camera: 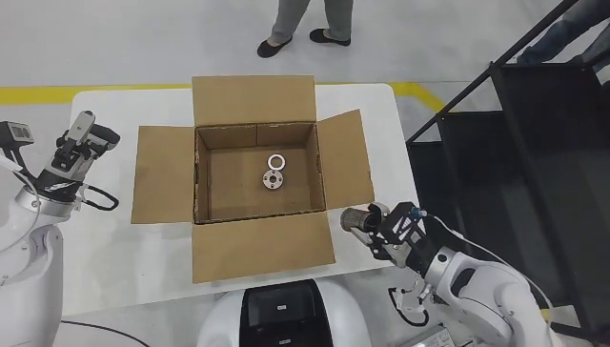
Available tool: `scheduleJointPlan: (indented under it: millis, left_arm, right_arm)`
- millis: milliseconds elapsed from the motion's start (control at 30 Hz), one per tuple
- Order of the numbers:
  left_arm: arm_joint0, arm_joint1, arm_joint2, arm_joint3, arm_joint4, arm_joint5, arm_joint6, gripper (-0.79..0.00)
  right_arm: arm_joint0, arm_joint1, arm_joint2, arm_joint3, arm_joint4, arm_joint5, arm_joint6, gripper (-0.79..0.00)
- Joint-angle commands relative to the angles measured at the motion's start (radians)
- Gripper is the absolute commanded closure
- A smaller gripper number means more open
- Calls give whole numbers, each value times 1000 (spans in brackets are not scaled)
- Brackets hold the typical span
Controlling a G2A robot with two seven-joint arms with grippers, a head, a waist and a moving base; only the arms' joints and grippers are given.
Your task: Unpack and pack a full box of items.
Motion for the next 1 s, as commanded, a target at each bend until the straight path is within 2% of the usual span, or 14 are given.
scheduleJointPlan:
  millis: [0,167,367,633,967]
  left_arm:
    - [0,0,0,0,0,0,0,-785]
    - [0,0,0,0,0,0,0,-785]
    - [0,0,0,0,0,0,0,-785]
    - [0,0,0,0,0,0,0,-785]
    - [0,0,0,0,0,0,0,-785]
  right_arm:
    - [-21,3,31,5,8,-19,-3,0]
    - [-37,6,75,56,-43,13,-12,0]
    - [31,8,36,186,-123,81,-38,0]
    - [189,6,-35,354,-208,205,-66,0]
    - [400,1,-133,544,-343,334,-14,0]
